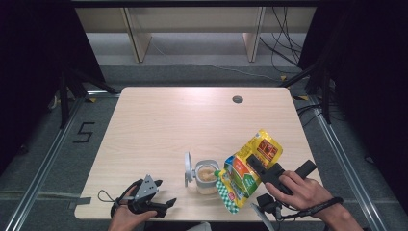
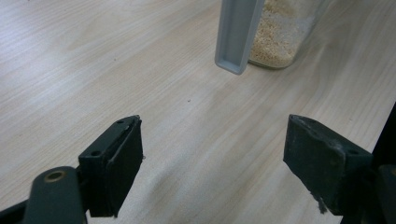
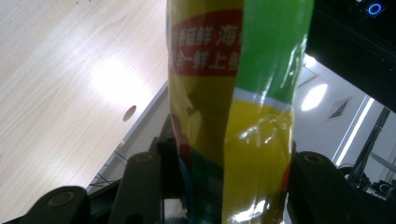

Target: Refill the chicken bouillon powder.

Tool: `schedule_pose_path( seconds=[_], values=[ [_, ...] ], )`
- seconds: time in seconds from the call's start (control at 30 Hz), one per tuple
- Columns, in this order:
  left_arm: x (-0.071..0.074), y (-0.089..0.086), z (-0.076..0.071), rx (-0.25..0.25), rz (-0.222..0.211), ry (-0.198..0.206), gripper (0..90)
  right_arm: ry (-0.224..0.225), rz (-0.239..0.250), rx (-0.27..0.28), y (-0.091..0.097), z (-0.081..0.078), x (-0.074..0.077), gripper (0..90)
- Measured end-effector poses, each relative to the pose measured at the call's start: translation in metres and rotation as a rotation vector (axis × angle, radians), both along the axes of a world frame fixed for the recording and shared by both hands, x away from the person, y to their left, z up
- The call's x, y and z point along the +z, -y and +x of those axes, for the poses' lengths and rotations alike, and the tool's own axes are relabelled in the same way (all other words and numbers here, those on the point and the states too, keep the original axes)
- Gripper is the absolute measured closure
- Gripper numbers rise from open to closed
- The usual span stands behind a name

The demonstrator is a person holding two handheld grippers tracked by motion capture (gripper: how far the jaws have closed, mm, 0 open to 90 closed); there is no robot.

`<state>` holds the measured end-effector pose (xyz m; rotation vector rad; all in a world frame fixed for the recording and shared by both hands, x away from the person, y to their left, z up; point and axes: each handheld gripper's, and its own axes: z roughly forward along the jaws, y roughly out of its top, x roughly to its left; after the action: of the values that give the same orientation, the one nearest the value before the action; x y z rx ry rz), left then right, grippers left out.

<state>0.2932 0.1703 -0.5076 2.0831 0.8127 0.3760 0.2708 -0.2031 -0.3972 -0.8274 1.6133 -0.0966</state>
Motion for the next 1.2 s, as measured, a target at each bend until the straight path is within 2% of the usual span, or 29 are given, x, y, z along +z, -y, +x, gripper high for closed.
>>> schedule_pose_path(
  seconds=[0.03,0.1,0.13,0.2,0.27,0.3,0.33,0.37,0.43,0.47,0.5,0.6,0.63,0.67,0.7,0.77,0.83,0.93,0.97,1.0,1.03,1.1,1.13,1.17,1.2],
  values=[
    [0.001,-0.001,0.001,-0.013,0.015,0.016,19.3,-0.001,0.002,0.001,0.000,0.000,0.000,60.8],
    [0.001,-0.001,0.001,-0.014,0.017,0.017,19.3,0.003,0.006,0.004,0.000,-0.001,0.000,60.8],
    [0.001,-0.001,0.000,-0.009,0.017,0.004,19.3,0.000,0.000,0.001,-0.001,-0.001,0.000,60.8],
    [0.000,0.001,0.000,0.004,-0.011,0.000,19.3,-0.004,0.000,0.002,-0.001,-0.002,0.000,60.8],
    [0.000,-0.001,0.000,-0.007,0.016,0.002,19.3,-0.003,0.004,0.002,-0.002,-0.003,-0.001,60.8],
    [0.000,-0.001,0.000,-0.006,0.016,0.002,19.3,-0.001,-0.002,0.004,-0.002,-0.003,0.000,60.8],
    [0.000,-0.001,0.000,-0.005,0.015,0.001,19.3,-0.003,0.002,0.010,-0.002,-0.003,-0.001,60.8],
    [0.000,0.001,0.000,0.002,-0.011,-0.002,19.3,-0.003,0.005,0.015,-0.003,-0.003,-0.001,60.8],
    [0.000,0.000,0.000,0.001,-0.001,-0.001,19.3,-0.004,0.006,0.020,-0.004,-0.003,0.000,60.8],
    [0.001,-0.001,0.001,-0.014,0.017,0.016,19.3,-0.004,0.008,0.022,-0.005,-0.003,0.000,60.8],
    [0.000,0.000,0.000,-0.001,0.004,0.003,19.3,-0.001,0.005,0.022,-0.006,-0.002,0.000,60.8],
    [0.001,-0.001,0.000,-0.006,0.025,0.006,19.3,-0.004,0.005,0.021,-0.009,-0.001,-0.001,61.0],
    [0.000,0.001,-0.001,0.005,-0.014,0.000,19.3,-0.012,0.001,0.022,-0.011,0.000,-0.001,61.0],
    [0.002,-0.002,0.001,-0.020,0.017,0.010,19.3,-0.009,0.004,0.025,-0.011,0.002,-0.001,61.0],
    [0.001,-0.001,0.001,-0.017,0.015,0.017,19.3,-0.013,0.005,0.031,-0.012,0.003,-0.002,61.0],
    [0.001,-0.001,0.000,-0.011,0.002,-0.011,19.3,-0.012,0.005,0.031,-0.013,0.005,-0.002,61.0],
    [0.001,0.000,-0.001,-0.002,-0.014,-0.010,19.3,-0.018,-0.001,0.020,-0.014,0.006,-0.003,61.1],
    [0.000,0.000,0.000,-0.002,-0.003,0.000,19.3,-0.016,0.004,0.028,-0.013,0.008,-0.005,61.1],
    [0.001,-0.001,0.001,-0.012,0.002,0.017,19.3,-0.017,0.006,0.028,-0.013,0.008,-0.005,61.1],
    [0.002,-0.002,0.001,-0.023,0.026,0.018,19.3,-0.019,0.007,0.027,-0.013,0.008,-0.005,61.1],
    [0.001,-0.001,0.000,-0.012,0.014,0.004,19.3,-0.018,0.007,0.025,-0.013,0.008,-0.005,61.1],
    [0.000,0.000,0.000,-0.001,-0.004,0.000,19.3,-0.022,0.017,0.022,-0.012,0.008,-0.006,61.1],
    [0.000,0.000,0.000,-0.004,-0.001,-0.001,19.3,-0.017,0.009,0.016,-0.012,0.008,-0.005,61.1],
    [0.001,-0.002,0.001,-0.007,0.028,0.005,19.3,-0.017,0.014,0.022,-0.012,0.009,-0.006,61.1],
    [0.001,-0.002,0.000,-0.005,0.025,0.006,19.3,-0.023,0.010,0.014,-0.012,0.009,-0.006,61.1]
  ],
)
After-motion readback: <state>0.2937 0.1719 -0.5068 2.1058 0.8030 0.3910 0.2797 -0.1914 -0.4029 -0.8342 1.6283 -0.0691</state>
